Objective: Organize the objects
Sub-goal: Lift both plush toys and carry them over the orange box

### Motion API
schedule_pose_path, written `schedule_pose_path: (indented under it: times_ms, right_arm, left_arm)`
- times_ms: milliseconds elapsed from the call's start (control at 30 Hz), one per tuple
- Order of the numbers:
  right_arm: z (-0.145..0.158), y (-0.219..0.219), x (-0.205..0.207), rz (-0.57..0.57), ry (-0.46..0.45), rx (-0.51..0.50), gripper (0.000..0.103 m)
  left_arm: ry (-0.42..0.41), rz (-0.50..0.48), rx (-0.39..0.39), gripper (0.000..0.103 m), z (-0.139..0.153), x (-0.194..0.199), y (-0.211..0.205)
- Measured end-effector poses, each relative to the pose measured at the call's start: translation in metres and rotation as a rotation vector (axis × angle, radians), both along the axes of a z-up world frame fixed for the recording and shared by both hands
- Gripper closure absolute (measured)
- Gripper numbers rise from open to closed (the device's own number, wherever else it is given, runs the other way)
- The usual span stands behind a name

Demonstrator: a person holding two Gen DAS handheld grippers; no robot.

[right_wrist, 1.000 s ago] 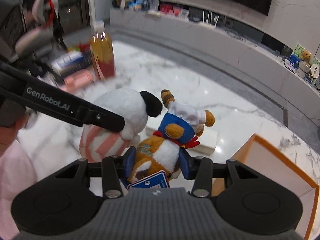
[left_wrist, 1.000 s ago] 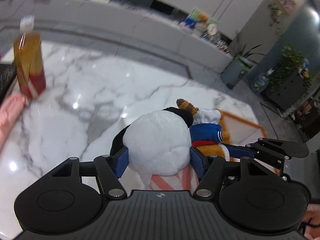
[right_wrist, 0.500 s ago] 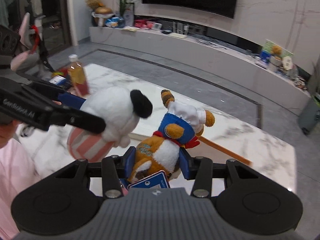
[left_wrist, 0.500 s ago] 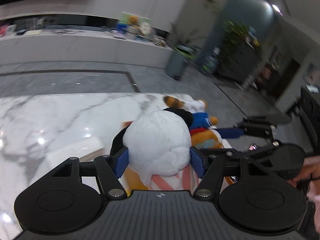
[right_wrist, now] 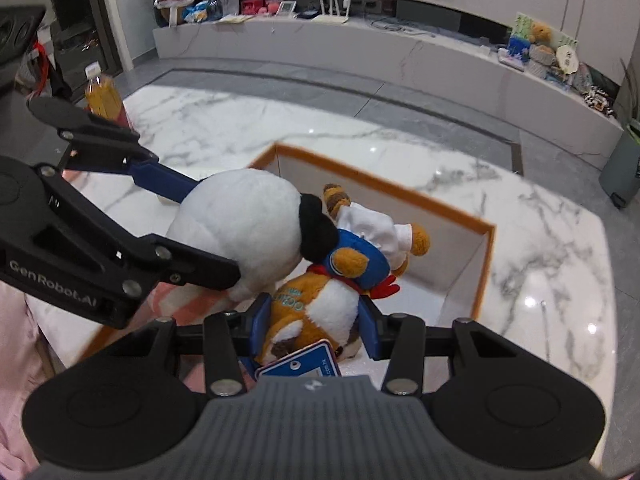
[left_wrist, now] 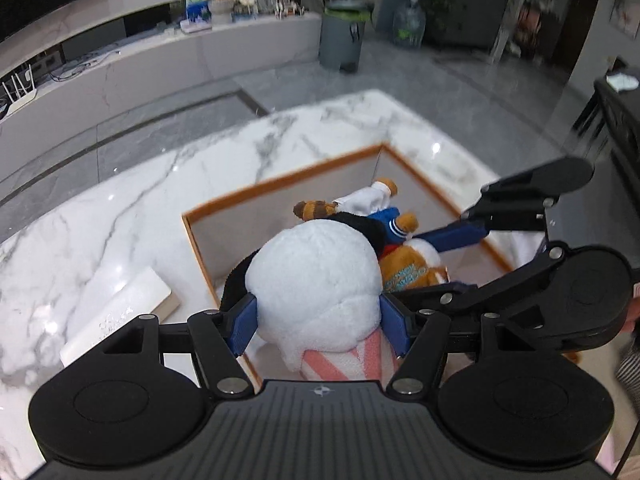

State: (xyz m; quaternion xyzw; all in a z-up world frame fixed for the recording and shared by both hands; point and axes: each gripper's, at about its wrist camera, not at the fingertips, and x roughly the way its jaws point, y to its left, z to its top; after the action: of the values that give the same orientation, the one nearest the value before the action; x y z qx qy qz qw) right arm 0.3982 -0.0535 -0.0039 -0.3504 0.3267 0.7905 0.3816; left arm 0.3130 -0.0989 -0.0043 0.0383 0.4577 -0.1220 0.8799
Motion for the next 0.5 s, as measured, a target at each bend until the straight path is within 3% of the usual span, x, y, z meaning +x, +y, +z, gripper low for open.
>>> schedule_pose_path:
  times_ms: [367,500]
  right_arm:
    - [-0.048,0.006,-0.012,0.082,-0.020,-0.054,0.055]
    - [-0.053,0.001,-0.009,0.088,-0.005,-0.075,0.055]
  left_arm:
    - [0.049,-0.067,0.177,0.027,-0.024,0.004,-0.019]
    - [0.060,-0.082,0.175,0.026,-0.029,0.002,-0.017]
